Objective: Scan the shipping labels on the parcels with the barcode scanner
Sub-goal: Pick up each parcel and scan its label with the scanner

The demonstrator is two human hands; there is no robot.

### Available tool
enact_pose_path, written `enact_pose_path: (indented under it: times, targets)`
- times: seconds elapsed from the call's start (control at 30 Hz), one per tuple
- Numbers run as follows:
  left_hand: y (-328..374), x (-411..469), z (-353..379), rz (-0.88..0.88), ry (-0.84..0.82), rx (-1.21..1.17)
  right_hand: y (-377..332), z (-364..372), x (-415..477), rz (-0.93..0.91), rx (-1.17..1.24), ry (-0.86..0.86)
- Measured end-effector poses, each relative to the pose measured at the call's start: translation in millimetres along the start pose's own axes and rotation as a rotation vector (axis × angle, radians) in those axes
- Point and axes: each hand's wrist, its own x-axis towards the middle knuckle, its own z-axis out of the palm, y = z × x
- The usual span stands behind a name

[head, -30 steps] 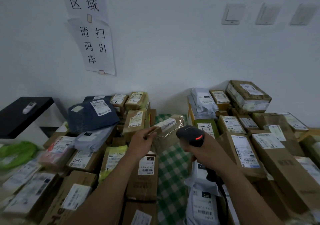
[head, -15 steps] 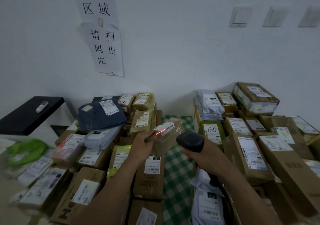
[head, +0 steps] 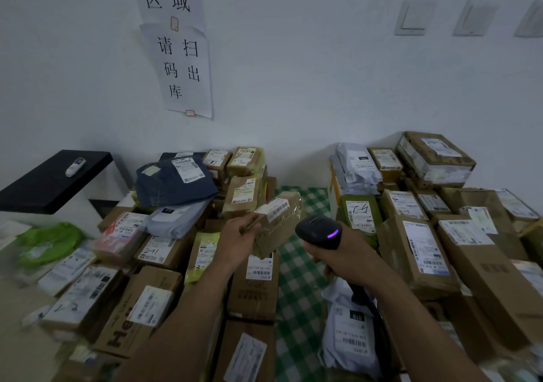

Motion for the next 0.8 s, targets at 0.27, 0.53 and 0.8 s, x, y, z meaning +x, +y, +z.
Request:
enact_pose_path:
  times: [0.27,0.53,0.8]
  targets:
    - [-40.5,-72.4,30.5,-0.287,0.110,-0.108,13.6,9.8,-2.0,-0.013,0.031,-0.056]
    - [-90.2,-111.6,71.0,-0.454,0.241,-0.090,35.3,23.8,2.3,0.047,0.001,-0.143]
    - [-88.9,-114.3,63.0,-0.187,0.189,0.591,44.6,23.0,6.8,0.092,0.014,-0.203]
